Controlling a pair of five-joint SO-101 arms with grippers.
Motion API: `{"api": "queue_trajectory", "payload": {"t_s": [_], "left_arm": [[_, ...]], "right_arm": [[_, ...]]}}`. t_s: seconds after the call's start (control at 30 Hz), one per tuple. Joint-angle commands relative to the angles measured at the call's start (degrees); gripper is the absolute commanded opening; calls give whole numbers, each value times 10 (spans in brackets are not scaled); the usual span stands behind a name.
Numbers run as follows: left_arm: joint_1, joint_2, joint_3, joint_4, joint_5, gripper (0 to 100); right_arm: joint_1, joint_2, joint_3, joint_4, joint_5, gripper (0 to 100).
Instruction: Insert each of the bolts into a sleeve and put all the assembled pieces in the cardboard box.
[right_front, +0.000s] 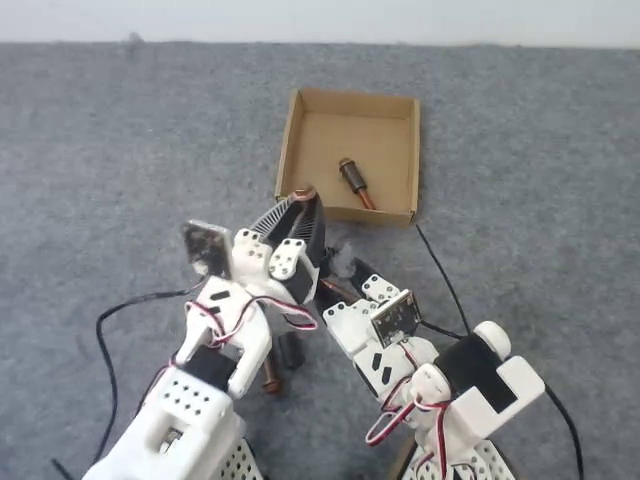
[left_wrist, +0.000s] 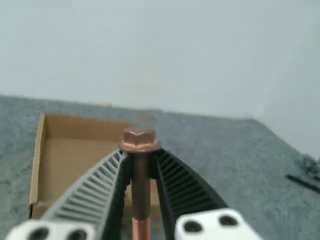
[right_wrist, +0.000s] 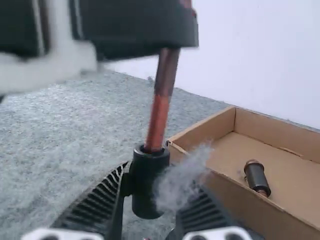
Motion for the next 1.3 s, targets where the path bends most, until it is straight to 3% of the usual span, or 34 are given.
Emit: {"api": "queue_trajectory", "payload": {"t_s": [0.0, 0.73, 0.9, 1.27], "left_arm": [[4, 11, -37, -20, 4, 12], [4, -32, -2, 12, 0, 11], [20, -32, 13, 14, -50, 11], [21, -32, 11, 61, -76, 11]], "right_arm": [[0, -19, 15, 0, 0, 6], [0, -19, 15, 0, 1, 6], [1, -19, 15, 1, 1, 6], [18, -24, 13, 12, 1, 6]]}}
